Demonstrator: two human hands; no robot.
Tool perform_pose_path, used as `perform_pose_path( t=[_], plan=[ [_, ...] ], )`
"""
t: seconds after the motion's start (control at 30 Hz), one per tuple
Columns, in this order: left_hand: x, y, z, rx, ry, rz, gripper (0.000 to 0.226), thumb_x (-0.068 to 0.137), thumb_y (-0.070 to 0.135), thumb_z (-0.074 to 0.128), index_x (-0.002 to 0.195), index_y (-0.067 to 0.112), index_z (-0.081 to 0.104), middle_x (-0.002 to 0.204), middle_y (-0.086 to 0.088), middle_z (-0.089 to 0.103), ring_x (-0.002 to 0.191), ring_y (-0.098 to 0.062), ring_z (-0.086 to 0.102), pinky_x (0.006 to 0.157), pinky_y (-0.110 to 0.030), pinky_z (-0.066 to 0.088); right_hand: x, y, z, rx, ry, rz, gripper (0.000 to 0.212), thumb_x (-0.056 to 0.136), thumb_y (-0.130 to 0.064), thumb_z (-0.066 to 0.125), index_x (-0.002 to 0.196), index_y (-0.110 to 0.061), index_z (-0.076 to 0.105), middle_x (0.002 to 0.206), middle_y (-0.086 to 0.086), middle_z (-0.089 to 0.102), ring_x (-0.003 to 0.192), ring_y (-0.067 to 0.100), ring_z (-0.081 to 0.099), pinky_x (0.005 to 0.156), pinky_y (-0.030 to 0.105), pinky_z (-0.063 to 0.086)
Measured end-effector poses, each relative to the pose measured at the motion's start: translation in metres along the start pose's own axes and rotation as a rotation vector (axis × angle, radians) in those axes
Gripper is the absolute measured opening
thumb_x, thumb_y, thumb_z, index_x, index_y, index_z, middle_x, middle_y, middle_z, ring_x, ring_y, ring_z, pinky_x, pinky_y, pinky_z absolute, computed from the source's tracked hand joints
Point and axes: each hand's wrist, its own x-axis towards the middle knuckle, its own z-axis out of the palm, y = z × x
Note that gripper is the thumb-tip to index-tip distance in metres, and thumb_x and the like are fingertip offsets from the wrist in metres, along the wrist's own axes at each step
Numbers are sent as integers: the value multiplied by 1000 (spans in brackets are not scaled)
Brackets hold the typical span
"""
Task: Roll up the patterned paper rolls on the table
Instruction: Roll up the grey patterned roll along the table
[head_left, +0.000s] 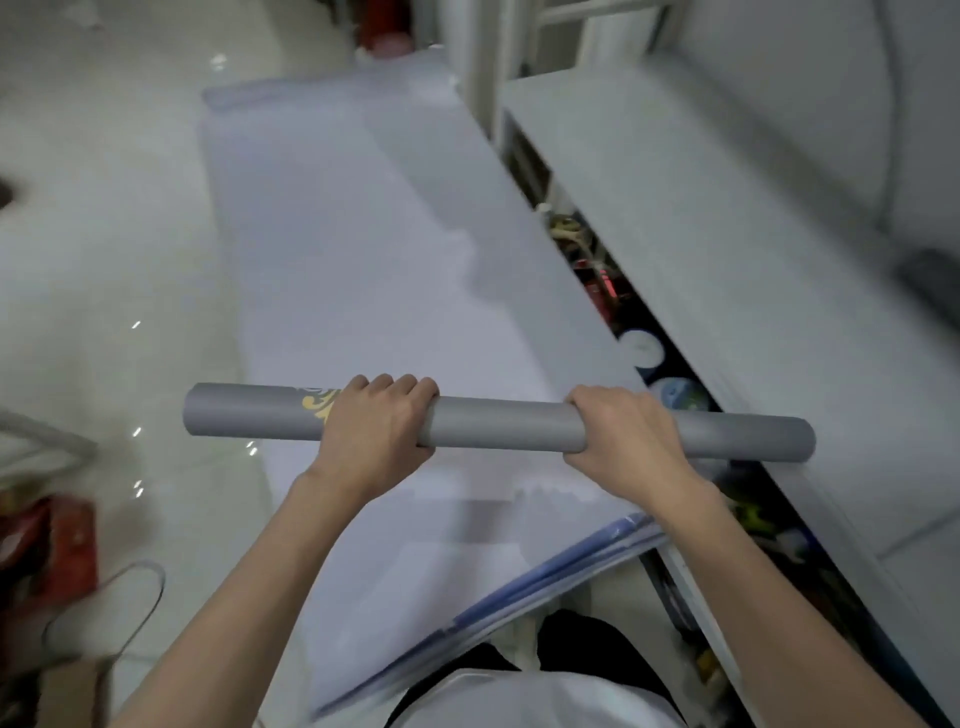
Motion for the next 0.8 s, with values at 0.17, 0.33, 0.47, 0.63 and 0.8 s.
perform_pose_path(
  t=[0.17,0.33,0.47,0.63,0.8],
  plan=[
    [79,87,-20,-38,83,340,32,65,22,73,95,17,62,78,0,62,68,-27,55,63,-36,40,-77,81,-22,24,153,260,37,72,-45,76,96,-20,62,86,1,67,78,26,63,62,33,35],
    [160,210,-15,-62,239,753,54,72,60,74,102,18,62,86,-2,64,78,-28,60,68,-38,43,-165,164,-22,-28,341,546,58,73,-68,68,112,-29,50,88,-13,54,77,14,49,68,32,32],
    [215,309,3,-53,384,1012,68,88,70,41,116,10,57,98,-8,60,85,-31,57,77,-42,44,-220,227,-3,12,355,733,58,88,-60,56,130,-27,34,112,-7,48,101,16,42,88,36,37],
    [281,428,28,-10,325,1132,63,94,59,31,127,9,49,118,-14,55,100,-34,55,91,-43,41,-253,314,17,-43,361,834,45,98,-41,51,133,-14,43,126,10,45,105,29,49,92,35,35],
    [333,520,45,-154,190,1036,63,90,63,47,134,17,46,130,-16,51,117,-37,50,101,-43,35,-259,390,30,-95,462,1008,43,94,-40,59,127,-12,54,124,10,58,113,33,52,98,41,36]
  ],
)
